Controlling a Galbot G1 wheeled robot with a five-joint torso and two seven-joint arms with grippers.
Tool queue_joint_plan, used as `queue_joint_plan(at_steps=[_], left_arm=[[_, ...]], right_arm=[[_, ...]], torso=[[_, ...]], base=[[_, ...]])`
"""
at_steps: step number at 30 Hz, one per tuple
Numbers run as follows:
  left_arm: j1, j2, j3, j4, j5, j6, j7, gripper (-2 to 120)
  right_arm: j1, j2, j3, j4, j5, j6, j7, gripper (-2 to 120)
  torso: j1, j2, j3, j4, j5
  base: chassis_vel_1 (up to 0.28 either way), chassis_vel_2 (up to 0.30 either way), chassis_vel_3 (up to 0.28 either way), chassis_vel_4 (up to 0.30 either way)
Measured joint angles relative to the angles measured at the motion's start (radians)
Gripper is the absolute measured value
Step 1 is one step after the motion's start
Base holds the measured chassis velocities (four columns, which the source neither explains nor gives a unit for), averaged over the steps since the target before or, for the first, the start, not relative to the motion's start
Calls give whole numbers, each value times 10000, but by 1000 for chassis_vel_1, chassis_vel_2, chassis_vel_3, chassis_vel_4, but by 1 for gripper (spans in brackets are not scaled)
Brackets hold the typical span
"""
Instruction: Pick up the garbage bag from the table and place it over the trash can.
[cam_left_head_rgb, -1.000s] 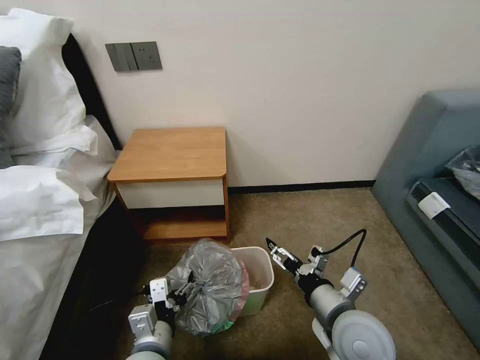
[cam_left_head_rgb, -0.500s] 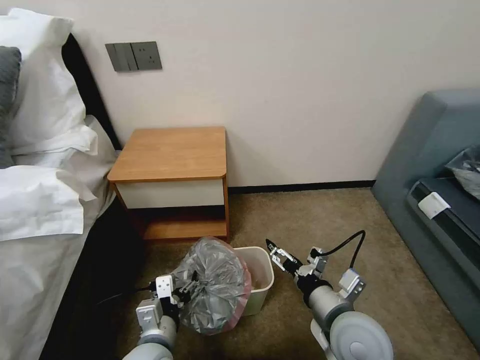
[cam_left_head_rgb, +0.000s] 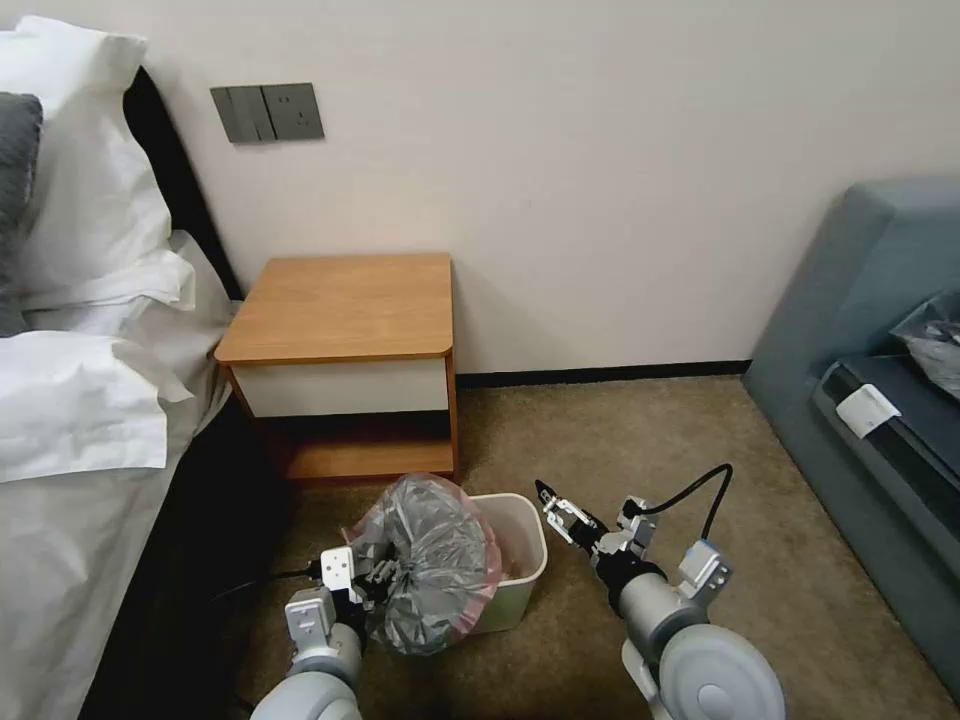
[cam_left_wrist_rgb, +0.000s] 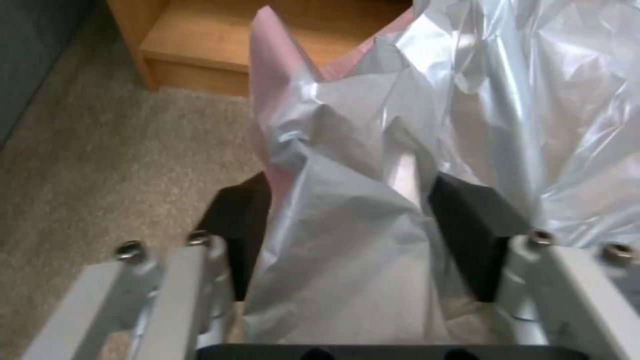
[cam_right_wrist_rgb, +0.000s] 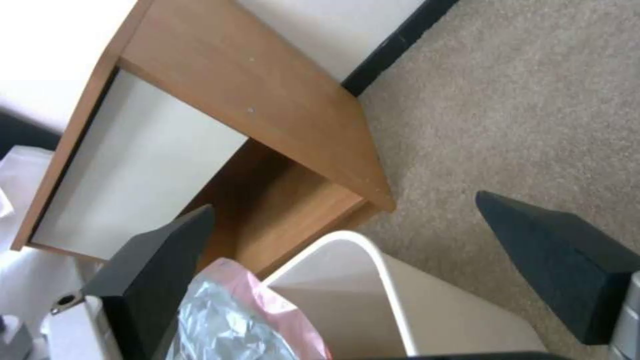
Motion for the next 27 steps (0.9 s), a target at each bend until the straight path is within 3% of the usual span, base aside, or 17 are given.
queue_joint_plan(at_steps=[10,16,22,27], left_arm=[[-3,-87,37,46,-399,52,-172,15],[18,-159,42,46,-821,-207,-252,7],[172,-194,-134,72,-1101,-1688,427,7],[359,-202,-337,-38,-515,-2749,1082,7]], right_arm=[[-11,11,-5,-23,-96,23,-13,100],[3,52,8,41,-224,28,-56,100],[67,-165,-47,771,-688,-147,-448,100],[83,-508,-236,1403,-1672,-807,-1583,100]], torso=[[0,0,0,0,0],[0,0,0,0,0],[0,0,0,0,0],[0,0,0,0,-1]], base=[[0,0,0,0],[0,0,0,0],[0,0,0,0],[0,0,0,0]])
